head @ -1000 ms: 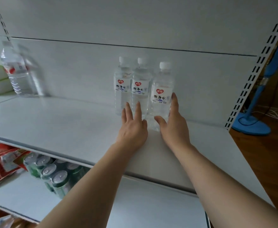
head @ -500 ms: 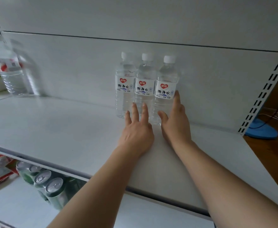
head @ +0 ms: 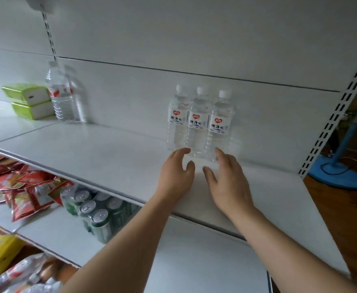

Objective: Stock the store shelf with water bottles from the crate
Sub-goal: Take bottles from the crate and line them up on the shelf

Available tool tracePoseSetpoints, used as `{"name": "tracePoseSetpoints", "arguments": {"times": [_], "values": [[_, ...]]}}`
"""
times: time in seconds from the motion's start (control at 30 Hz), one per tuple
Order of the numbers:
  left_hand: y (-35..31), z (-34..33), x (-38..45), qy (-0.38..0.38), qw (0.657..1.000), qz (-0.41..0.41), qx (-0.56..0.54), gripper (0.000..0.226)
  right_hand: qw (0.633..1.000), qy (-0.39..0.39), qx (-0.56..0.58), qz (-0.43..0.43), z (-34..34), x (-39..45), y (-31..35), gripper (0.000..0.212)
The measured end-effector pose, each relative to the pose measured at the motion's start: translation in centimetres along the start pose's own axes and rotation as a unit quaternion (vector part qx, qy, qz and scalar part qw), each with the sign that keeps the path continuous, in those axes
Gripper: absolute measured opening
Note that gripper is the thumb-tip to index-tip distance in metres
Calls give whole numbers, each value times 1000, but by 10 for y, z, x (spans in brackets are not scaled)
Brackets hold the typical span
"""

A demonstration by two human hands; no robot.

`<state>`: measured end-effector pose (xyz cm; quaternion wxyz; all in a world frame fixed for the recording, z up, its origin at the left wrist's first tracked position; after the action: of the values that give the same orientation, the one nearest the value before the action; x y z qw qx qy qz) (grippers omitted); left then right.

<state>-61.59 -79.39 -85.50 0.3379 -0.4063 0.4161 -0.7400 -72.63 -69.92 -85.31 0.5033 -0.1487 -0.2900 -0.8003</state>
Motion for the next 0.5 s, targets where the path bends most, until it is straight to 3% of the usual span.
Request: {"name": "tracePoseSetpoints", "arguments": {"times": [0.2, 0.4, 0.5], "values": [[-6, 103, -95, -82, 989, 22, -121, 29, 986, -8, 119, 117, 14, -64, 83, 48], [6, 210, -220, -38, 988, 109, -104, 20, 947, 149, 211, 191, -4, -173, 184, 53], [20, 255, -285, -51, 983, 154, -82, 29, 918, 226, 254, 206, -18, -227, 227, 54]]}}
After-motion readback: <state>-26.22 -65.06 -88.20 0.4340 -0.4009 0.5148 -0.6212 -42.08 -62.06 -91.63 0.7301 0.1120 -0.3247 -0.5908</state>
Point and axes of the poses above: each hand's wrist, its own x-axis towards the middle knuckle, its own z-axis out of the back of the hand, y = z × x, the point moved 2 cm from there along x, towards the middle knuckle, and after that the axes turned 8 degrees about -x, right-handed, at the moved point
